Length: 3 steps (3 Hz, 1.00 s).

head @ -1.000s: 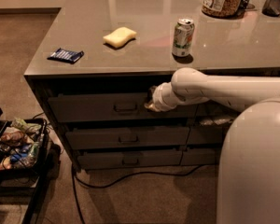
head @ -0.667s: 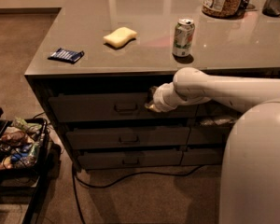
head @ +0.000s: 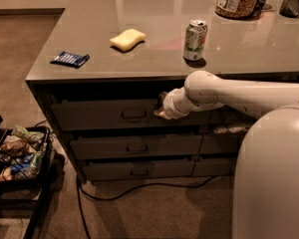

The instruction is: Open top drawer

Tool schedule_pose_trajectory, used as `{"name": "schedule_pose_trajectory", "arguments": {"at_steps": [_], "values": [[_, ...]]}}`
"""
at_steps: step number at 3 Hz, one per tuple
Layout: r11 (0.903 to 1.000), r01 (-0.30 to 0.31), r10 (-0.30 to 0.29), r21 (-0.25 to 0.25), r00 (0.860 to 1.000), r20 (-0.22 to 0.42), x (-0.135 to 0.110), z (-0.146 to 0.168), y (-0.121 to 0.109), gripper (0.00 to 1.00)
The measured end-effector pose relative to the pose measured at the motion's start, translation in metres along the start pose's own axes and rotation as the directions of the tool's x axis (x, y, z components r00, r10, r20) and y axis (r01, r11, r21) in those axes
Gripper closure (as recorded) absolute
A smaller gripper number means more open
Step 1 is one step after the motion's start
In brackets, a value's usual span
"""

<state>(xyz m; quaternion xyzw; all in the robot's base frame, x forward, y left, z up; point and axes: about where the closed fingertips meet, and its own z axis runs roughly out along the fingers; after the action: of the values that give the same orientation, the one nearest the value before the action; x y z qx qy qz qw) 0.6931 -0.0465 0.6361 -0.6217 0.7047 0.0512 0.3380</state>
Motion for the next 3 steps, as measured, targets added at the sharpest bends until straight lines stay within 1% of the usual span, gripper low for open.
{"name": "schedule_pose_trajectory", "arguments": {"at_steps": [1,2,3], "values": [[1.0000,0.000,0.000,0.000,1.000,0.000,-0.0004,-0.0006,-0.0015,0.75],[1.0000,-0.001,0.001,-0.008,1.000,0.000,-0.0004,-0.0008,-0.0015,0.76],[0.9996,-0.013,0.013,-0.024,1.000,0.010,0.0009,-0.0025,-0.0021,0.75]]}}
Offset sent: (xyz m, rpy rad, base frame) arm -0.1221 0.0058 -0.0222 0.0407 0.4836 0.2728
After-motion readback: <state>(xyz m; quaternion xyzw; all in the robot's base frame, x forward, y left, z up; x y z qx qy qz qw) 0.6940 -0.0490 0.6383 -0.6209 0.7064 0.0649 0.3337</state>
